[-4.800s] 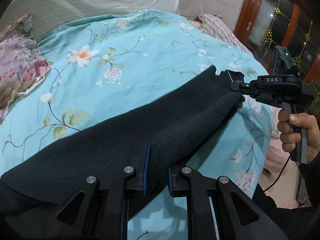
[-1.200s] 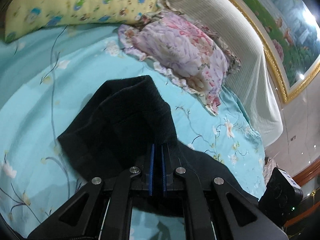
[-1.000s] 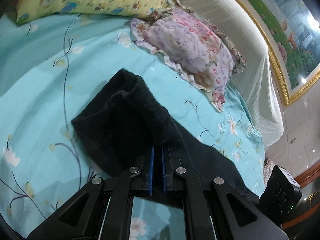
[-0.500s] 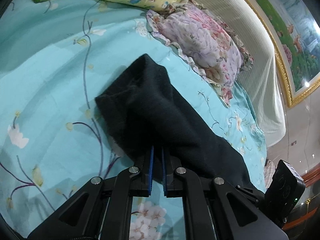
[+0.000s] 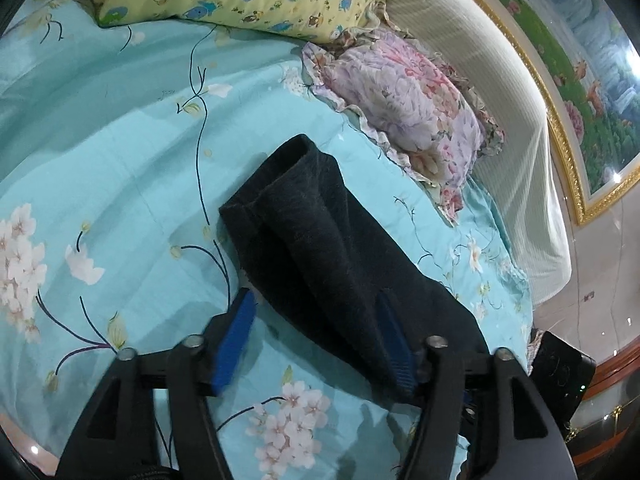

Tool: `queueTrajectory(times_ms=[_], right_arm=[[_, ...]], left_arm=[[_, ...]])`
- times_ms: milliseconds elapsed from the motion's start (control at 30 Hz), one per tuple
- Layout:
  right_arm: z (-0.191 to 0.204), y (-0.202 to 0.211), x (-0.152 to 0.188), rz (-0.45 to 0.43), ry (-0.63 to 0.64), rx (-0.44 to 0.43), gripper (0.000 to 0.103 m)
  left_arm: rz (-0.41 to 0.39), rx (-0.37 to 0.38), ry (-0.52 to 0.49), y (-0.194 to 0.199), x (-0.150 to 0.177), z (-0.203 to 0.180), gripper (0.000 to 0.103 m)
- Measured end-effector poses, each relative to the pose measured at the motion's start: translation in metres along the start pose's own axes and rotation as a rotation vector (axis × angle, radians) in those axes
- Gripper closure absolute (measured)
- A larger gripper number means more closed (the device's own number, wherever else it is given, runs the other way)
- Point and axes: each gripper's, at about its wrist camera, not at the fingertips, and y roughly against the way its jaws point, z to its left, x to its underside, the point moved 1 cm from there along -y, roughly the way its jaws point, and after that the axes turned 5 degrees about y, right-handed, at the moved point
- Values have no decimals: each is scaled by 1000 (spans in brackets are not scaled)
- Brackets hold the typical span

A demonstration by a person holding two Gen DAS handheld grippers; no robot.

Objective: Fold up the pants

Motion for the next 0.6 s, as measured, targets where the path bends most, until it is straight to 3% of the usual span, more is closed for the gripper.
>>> queueTrajectory(times_ms=[67,133,600], right_arm=[[-2,7,1,-20,-17,-3,67],[-5,16,1,-41,-24,4,64],[-90,57,-29,-133,-198,138,64]], left_arm=[[-1,-3,-1,-1,-1,0,34],[7,-18,2,-4,-1,1,34],[14,-47,47,-17,-14,17,34]])
